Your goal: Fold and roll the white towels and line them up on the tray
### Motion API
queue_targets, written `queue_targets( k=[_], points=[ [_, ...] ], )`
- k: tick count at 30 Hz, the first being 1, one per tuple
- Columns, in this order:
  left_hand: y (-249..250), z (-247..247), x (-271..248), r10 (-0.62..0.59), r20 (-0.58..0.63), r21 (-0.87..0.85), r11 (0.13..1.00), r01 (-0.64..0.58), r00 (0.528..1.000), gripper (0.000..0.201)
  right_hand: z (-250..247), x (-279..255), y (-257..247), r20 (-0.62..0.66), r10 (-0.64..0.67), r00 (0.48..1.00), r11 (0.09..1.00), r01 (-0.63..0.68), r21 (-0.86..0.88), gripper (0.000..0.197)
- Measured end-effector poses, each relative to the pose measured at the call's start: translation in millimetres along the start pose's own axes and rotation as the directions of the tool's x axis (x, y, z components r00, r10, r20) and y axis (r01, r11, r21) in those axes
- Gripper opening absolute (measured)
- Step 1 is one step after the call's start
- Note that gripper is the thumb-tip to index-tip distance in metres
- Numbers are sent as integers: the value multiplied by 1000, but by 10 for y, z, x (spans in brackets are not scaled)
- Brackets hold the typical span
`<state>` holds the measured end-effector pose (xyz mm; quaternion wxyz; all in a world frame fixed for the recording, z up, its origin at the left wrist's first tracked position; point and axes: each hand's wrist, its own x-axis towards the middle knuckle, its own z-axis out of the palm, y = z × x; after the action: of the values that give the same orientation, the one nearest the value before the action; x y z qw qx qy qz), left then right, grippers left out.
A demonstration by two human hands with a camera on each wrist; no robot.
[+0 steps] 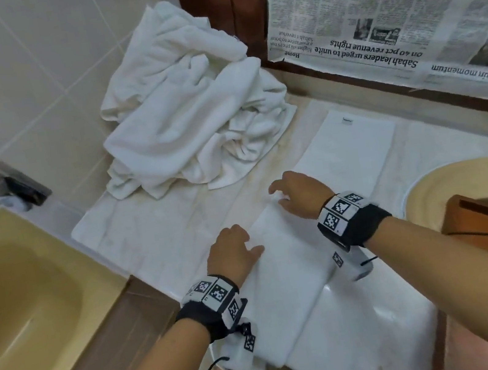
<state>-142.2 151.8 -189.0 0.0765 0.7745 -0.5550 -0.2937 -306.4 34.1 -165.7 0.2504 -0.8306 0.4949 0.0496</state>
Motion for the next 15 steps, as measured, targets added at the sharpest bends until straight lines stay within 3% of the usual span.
queue_targets(
  k=[3, 11, 15],
  points=[
    [-121, 0, -54, -44, 0, -68, 997, 43, 999, 38, 45, 127, -49, 85, 5, 996, 998, 0, -58, 27],
    [-163, -29, -86, -110, 26, -125, 986, 112, 994, 29, 153, 219, -7, 11, -72, 997, 979, 73, -190, 10],
    [-133, -75, -86, -56, 41, -126, 990, 61, 998, 14, 124, 256, 25, 30, -43, 999, 987, 47, -153, 7]
  ],
)
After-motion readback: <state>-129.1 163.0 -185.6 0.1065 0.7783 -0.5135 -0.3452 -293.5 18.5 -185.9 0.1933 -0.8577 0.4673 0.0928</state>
